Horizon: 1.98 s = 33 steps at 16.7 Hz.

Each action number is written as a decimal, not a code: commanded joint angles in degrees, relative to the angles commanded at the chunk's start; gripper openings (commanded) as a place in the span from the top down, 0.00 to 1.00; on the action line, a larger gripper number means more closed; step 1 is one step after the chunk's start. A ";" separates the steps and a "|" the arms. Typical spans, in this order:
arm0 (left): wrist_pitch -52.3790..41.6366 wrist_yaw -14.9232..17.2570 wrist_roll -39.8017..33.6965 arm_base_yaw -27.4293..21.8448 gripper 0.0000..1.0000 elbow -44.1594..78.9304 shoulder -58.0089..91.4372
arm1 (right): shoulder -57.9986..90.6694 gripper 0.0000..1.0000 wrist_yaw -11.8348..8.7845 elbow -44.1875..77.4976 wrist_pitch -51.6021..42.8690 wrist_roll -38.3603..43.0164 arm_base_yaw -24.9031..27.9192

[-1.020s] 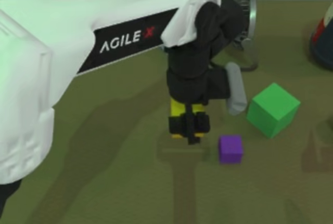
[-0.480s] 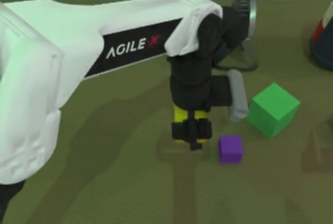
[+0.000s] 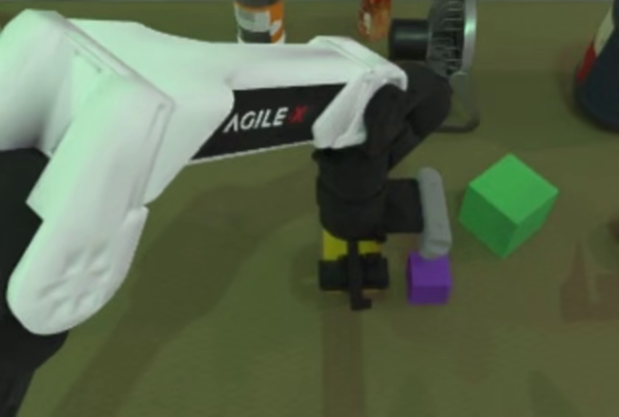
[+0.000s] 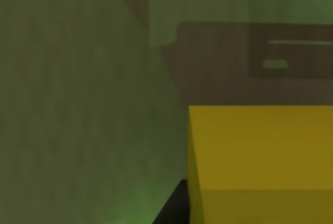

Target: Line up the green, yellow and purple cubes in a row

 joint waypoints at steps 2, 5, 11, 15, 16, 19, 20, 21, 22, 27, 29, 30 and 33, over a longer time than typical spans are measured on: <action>0.00 0.00 0.00 0.00 1.00 0.00 0.00 | 0.00 0.00 0.00 0.00 0.00 0.00 0.00; 0.00 0.00 0.00 0.00 0.77 0.00 0.00 | 0.00 0.00 0.00 0.00 0.00 0.00 0.00; 0.00 0.00 0.00 0.00 0.32 0.00 0.00 | 0.00 0.00 0.00 0.00 0.00 0.00 0.00; 0.00 0.00 0.00 0.00 0.02 0.00 0.00 | 0.00 0.00 0.00 0.00 0.00 0.00 0.00; 0.00 0.00 0.00 0.00 0.00 0.00 0.00 | 0.00 0.00 0.00 0.00 0.00 0.00 0.00; 0.00 0.00 0.00 0.00 0.00 0.00 0.00 | 0.00 0.00 0.00 0.00 0.00 0.00 0.00; 0.00 0.00 0.00 0.00 0.00 0.00 0.00 | 0.00 0.00 0.00 0.00 0.00 0.00 0.00; 0.00 0.00 0.00 0.00 0.00 0.00 0.00 | 0.00 0.00 0.00 0.00 0.00 0.00 0.00; 0.00 0.00 0.00 0.00 0.00 0.00 0.00 | 0.00 0.00 0.00 0.00 0.00 0.00 0.00; -2.38 0.05 0.06 0.29 0.00 1.92 -0.69 | 0.00 0.00 0.00 0.00 0.00 0.00 0.00; -6.42 0.07 -0.03 0.71 0.00 4.57 -1.76 | 0.00 0.00 0.00 0.00 0.00 0.00 0.00; -8.74 0.06 -0.02 0.89 0.00 5.98 -2.35 | 0.00 0.00 0.00 0.00 0.00 0.00 0.00; -13.24 -0.03 0.01 1.28 0.00 9.18 -3.94 | 0.00 0.00 0.00 0.00 0.00 0.00 0.00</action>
